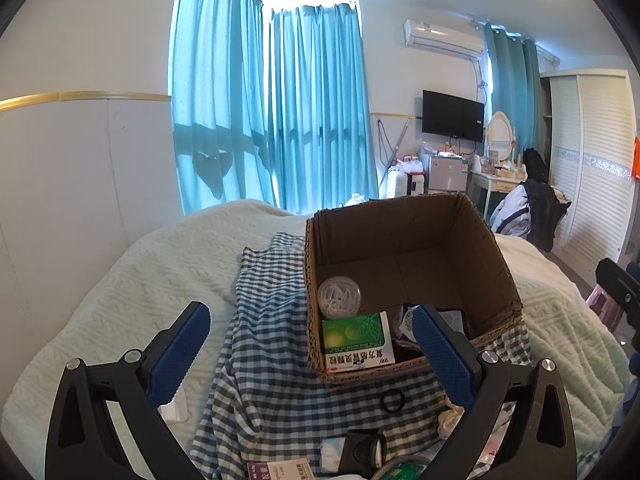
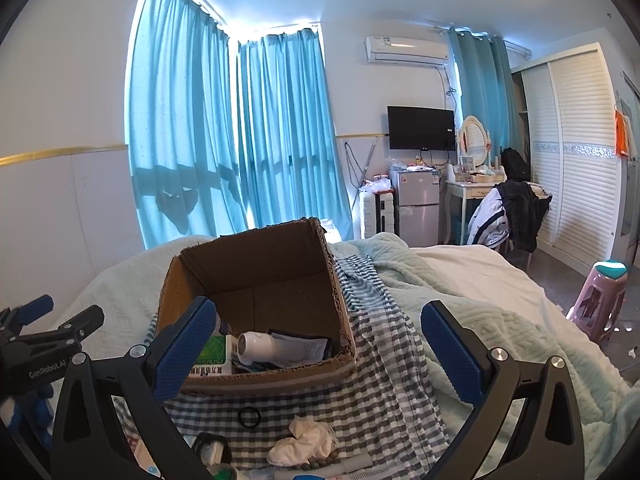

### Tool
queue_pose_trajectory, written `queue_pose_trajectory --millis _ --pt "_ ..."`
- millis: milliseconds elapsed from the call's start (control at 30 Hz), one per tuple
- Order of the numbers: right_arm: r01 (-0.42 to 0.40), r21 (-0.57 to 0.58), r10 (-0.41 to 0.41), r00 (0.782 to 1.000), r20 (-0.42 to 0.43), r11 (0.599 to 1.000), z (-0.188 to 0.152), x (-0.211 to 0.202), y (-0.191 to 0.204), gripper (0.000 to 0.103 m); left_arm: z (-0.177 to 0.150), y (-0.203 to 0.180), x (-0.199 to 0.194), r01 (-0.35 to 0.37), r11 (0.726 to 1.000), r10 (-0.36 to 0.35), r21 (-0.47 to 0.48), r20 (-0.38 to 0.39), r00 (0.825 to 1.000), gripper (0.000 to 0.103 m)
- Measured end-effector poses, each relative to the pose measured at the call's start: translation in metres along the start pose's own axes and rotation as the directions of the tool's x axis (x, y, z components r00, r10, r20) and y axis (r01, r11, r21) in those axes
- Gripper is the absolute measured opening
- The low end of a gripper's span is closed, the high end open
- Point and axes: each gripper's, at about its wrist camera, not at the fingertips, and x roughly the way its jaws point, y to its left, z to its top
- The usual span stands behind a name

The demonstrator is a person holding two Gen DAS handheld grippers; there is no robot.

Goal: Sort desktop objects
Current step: 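Withdraw both grippers from the box toward the remaining items, then lower the left gripper onto the black round case among the items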

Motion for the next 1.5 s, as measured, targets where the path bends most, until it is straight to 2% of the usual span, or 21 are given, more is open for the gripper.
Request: queue_pose_trajectory --millis 100,300,733,833,933,1033,1167,1300,1500 --pt "-0.011 -0.003 0.011 1.0 0.003 1.0 -0.003 -0.004 0.0 0.103 -0.004 -0.001 -0.001 -0.015 1.0 0.015 0.012 -0.012 1.0 0.103" --pt "0.023 -0.024 -0.023 1.0 -0.003 0.999 -0.009 -0.01 0.005 0.103 -0.015 -0.001 -0.002 -0.019 1.0 0.019 0.003 -0.037 0.999 0.103" --pt "-0.038 -0.061 0.033 0.997 -0.076 0.997 -0.046 -0.004 0.009 0.103 -0.044 -0.018 0.001 -0.006 0.999 0.009 0.054 -0.053 0.999 0.103" --pt "-0.049 -0.097 0.04 0.994 -0.099 0.994 -0.057 0.001 0.009 0.103 -0.051 -0.022 0.008 -0.026 0.996 0.031 0.088 -0.055 0.998 0.103" --pt "-0.068 -0.124 0.055 0.992 -0.109 0.99 -0.066 0.006 0.01 0.103 -0.057 -0.025 0.016 -0.01 0.994 0.019 0.109 -0.081 0.997 0.103" --pt "-0.094 -0.084 0.082 0.987 -0.135 0.992 -0.072 0.014 0.006 0.103 -0.065 -0.025 0.025 0.014 0.995 -0.003 0.1 -0.108 0.994 0.103" --pt "-0.11 -0.054 0.099 0.981 -0.166 0.992 -0.079 0.023 0.002 0.103 -0.08 -0.028 0.043 0.043 0.994 -0.025 0.101 -0.173 0.985 0.103" --pt "-0.111 -0.057 0.099 0.978 -0.181 0.992 -0.085 0.032 0.0 0.103 -0.094 -0.03 0.059 0.078 0.992 -0.051 0.098 -0.253 0.966 0.103" --pt "-0.152 -0.025 0.14 0.955 -0.26 0.988 -0.098 0.051 -0.003 0.103 -0.113 -0.038 0.075 0.099 0.989 -0.059 0.108 -0.327 0.943 0.103"
